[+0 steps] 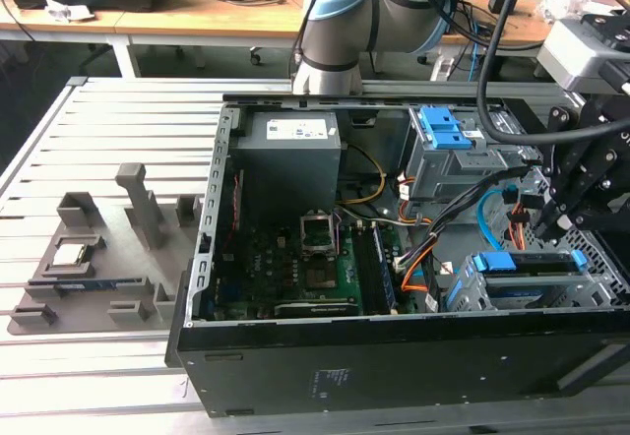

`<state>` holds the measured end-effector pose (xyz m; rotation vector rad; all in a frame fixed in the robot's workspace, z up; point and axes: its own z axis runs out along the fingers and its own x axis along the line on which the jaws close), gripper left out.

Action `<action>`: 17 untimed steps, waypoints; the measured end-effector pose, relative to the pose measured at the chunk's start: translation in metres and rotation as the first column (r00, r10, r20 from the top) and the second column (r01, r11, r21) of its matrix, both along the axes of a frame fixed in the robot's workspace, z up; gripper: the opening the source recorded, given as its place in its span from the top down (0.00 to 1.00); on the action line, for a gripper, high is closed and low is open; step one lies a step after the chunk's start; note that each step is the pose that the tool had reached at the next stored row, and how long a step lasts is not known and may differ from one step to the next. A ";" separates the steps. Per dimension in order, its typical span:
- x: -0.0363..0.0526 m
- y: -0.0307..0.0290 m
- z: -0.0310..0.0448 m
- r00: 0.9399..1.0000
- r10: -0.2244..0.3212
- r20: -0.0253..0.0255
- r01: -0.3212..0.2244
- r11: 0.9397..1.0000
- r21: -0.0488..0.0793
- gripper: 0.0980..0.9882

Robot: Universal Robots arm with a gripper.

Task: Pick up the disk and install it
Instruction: 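Insert the disk into the insertion slot, then insert the first disk wire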

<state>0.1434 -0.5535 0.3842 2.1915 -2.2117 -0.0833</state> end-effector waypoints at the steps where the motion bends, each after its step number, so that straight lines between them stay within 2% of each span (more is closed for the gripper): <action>1: 0.0000 0.0000 0.0000 1.000 0.000 0.000 0.000 1.000 0.000 0.98; 11: 0.0000 0.0000 -0.0002 1.000 0.000 0.000 0.000 1.000 0.000 0.99; 12: 0.0006 0.0013 -0.0007 1.000 0.000 0.000 0.000 1.000 0.001 0.99; 13: 0.0035 0.0065 -0.0004 1.000 0.000 0.000 0.000 1.000 0.000 0.99; 17: 0.0103 0.0184 -0.0010 1.000 0.001 0.000 -0.001 1.000 0.000 0.99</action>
